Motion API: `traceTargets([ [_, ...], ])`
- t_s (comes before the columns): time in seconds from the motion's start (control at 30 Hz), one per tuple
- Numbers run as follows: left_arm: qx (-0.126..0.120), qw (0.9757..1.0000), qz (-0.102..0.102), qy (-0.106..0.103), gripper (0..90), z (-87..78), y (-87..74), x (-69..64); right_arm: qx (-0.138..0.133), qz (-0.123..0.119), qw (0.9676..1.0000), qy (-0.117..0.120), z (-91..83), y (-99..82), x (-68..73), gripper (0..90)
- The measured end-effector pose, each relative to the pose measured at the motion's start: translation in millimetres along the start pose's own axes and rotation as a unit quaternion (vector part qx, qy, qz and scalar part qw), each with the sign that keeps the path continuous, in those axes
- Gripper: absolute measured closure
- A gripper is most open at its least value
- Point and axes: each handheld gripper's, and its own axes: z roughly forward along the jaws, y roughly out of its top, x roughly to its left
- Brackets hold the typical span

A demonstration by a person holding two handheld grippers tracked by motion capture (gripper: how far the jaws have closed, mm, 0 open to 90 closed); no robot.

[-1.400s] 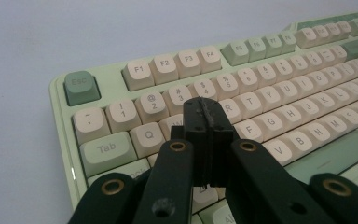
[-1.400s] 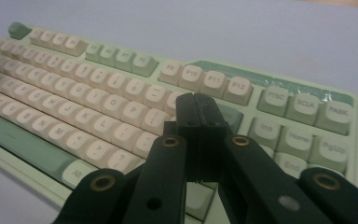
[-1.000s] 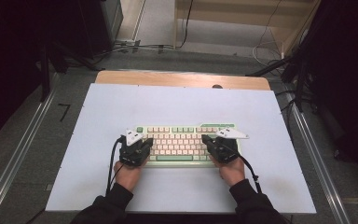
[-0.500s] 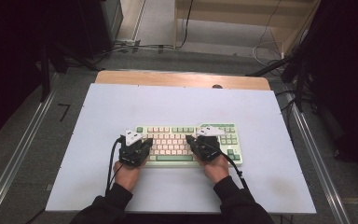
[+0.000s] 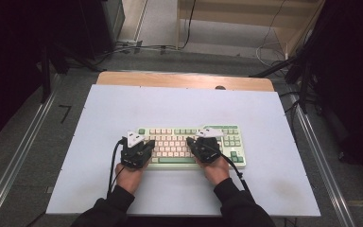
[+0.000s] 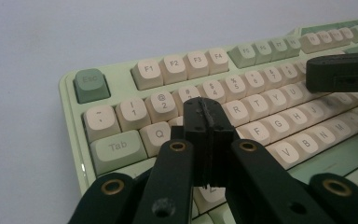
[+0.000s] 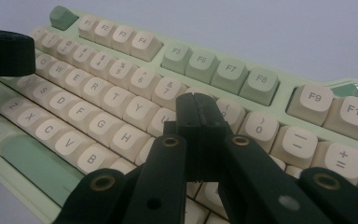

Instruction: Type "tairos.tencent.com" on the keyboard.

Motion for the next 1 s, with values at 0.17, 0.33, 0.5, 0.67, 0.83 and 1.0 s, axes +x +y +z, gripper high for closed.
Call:
traceTargets([
  [0.17, 0.001, 1.0, 0.001, 0.001, 90.0, 0.3, -0.1, -0.2, 0.0, 0.001, 1.0, 0.002, 0.3, -0.1, -0.3, 87.3],
  [0.33, 0.002, 1.0, -0.001, 0.001, 90.0, 0.8, -0.1, -0.3, 0.007, -0.002, 1.0, 0.0, 2.3, -0.8, 0.2, 87.4],
  [0.5, 0.001, 1.0, -0.002, 0.0, 90.0, 1.7, -0.2, -0.8, 0.001, 0.002, 1.0, 0.005, -0.3, -0.1, 0.2, 87.4],
  [0.67, 0.002, 1.0, -0.002, 0.001, 90.0, 2.5, 0.4, -1.9, -0.007, 0.004, 0.9999, 0.007, -6.5, 2.2, -1.3, 87.3],
  [0.83, 0.003, 1.0, -0.005, -0.002, 90.0, 3.4, 1.8, -2.9, -0.013, 0.006, 0.9999, 0.009, -10.0, 3.4, -3.3, 87.3],
  [1.0, 0.002, 0.9999, -0.008, -0.006, 90.0, 6.4, 5.2, -5.0, -0.014, 0.005, 0.9998, 0.012, -10.5, 3.0, -2.0, 87.3],
])
